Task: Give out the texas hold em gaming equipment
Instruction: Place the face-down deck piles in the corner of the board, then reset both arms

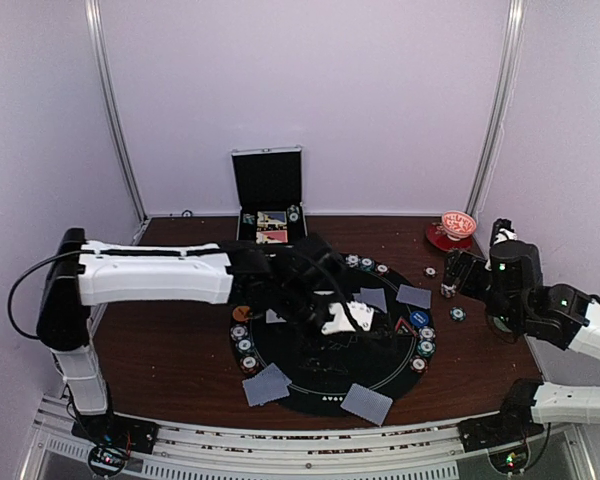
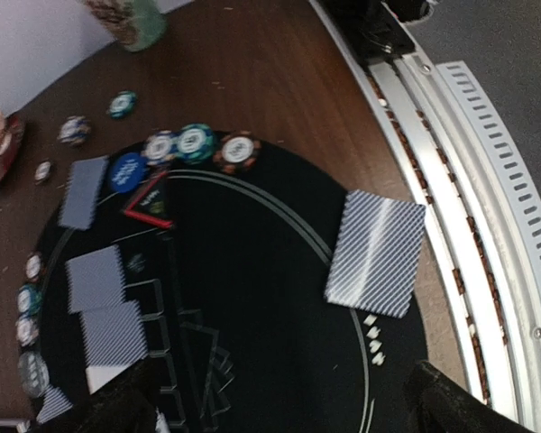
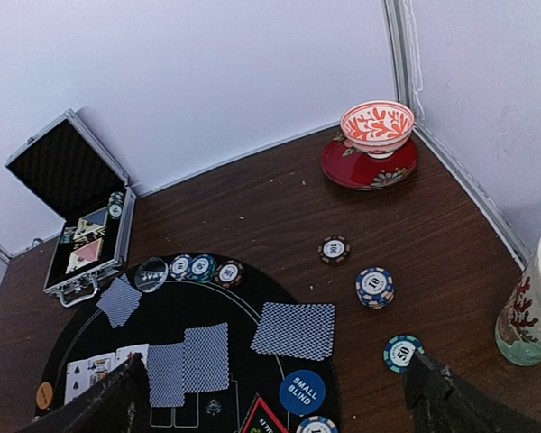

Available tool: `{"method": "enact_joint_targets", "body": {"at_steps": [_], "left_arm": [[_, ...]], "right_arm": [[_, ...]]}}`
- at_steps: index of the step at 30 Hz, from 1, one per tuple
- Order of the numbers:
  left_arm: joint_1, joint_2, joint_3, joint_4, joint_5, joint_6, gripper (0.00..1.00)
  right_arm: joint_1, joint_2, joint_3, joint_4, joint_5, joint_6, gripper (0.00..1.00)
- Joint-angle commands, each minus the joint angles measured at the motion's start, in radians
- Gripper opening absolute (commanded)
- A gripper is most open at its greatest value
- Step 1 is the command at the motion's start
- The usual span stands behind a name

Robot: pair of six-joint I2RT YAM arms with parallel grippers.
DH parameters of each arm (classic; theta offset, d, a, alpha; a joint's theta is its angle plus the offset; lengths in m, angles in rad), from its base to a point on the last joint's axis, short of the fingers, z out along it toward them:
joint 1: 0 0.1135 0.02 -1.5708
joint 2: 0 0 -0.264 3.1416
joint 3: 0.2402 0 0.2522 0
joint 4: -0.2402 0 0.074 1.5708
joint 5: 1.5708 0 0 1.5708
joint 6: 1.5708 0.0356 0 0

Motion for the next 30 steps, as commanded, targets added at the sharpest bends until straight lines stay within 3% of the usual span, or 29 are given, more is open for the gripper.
{"method": "enact_joint_targets", "body": {"at_steps": [1, 9, 13, 16, 22, 30], "left_arm": [[0.153, -0.215, -0.103, 0.054, -0.059, -0.018, 0.98], [0.652, -0.627, -0.448, 0.280, 0.025, -0.080, 0.98], [0.941, -0.698, -0.574, 0.384, 0.179, -0.146, 0.98], [1.086, -0.666, -0.618, 0.446, 0.271, -0.192, 0.98], [1.140, -0.526, -0.649, 0.535, 0.240, -0.290, 0.98], [1.141, -0.565, -0.752, 0.698, 0.177, -0.351, 0.98]], "right_arm": [[-0.065, 0.032, 0.024, -0.004, -0.018, -0.087, 1.00], [-0.136, 0.051, -0.043, 0.072, -0.078, -0.087, 1.00], [-0.137, 0.106, -0.073, 0.092, -0.031, -0.050, 1.00], [-0.136, 0.151, -0.073, 0.096, -0.031, -0.042, 1.00], [-0.137, 0.147, -0.113, 0.133, -0.047, -0.050, 1.00], [-0.136, -0.003, -0.163, 0.152, -0.020, -0.065, 1.00]]}}
